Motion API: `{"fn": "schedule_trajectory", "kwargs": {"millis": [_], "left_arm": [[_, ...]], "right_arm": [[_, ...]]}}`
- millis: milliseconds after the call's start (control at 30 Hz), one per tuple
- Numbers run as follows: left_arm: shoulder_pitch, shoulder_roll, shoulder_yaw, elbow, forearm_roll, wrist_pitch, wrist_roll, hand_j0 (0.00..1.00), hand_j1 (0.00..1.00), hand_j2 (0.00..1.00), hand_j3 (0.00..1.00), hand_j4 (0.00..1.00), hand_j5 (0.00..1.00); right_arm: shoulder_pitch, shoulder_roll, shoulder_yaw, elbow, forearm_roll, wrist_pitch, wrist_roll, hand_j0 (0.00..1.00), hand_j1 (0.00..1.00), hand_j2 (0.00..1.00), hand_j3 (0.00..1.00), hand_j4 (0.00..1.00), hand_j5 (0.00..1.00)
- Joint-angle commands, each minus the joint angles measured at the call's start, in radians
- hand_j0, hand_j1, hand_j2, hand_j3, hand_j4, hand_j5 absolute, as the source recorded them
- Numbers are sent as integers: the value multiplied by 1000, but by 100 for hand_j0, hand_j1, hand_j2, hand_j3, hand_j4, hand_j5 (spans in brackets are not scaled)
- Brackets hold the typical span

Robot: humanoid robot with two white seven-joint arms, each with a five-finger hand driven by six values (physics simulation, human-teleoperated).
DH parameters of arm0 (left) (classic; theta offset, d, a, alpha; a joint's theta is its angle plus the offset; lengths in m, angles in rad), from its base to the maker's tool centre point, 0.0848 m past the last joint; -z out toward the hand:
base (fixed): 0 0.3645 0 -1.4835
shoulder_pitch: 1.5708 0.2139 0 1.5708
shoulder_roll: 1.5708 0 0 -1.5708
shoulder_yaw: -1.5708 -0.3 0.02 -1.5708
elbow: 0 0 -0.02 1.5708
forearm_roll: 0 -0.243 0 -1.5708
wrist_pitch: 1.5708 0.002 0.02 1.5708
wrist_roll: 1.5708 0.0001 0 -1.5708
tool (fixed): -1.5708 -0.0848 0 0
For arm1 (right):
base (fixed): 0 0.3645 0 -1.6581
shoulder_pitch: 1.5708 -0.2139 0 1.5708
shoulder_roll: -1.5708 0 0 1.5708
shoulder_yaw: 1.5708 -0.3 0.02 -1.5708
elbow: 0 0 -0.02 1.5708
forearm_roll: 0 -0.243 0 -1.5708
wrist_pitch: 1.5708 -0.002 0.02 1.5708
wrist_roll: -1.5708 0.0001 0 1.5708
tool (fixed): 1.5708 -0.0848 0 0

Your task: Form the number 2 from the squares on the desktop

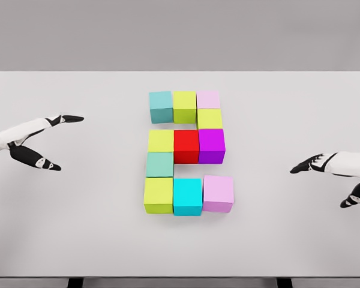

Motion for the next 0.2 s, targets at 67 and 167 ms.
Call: {"fn": "schedule_trajectory", "kwargs": {"millis": [67, 167], "left_arm": [[6, 3, 4, 1, 9, 2, 0, 100, 100, 100, 100, 100, 100], [6, 3, 6, 8, 11, 2, 0, 100, 100, 100, 100, 100, 100]], "right_arm": [[-2, 3, -1, -24, 7, 2, 0, 100, 100, 100, 100, 100, 100], [-2, 2, 1, -57, 7, 2, 0, 100, 100, 100, 100, 100, 100]]}}
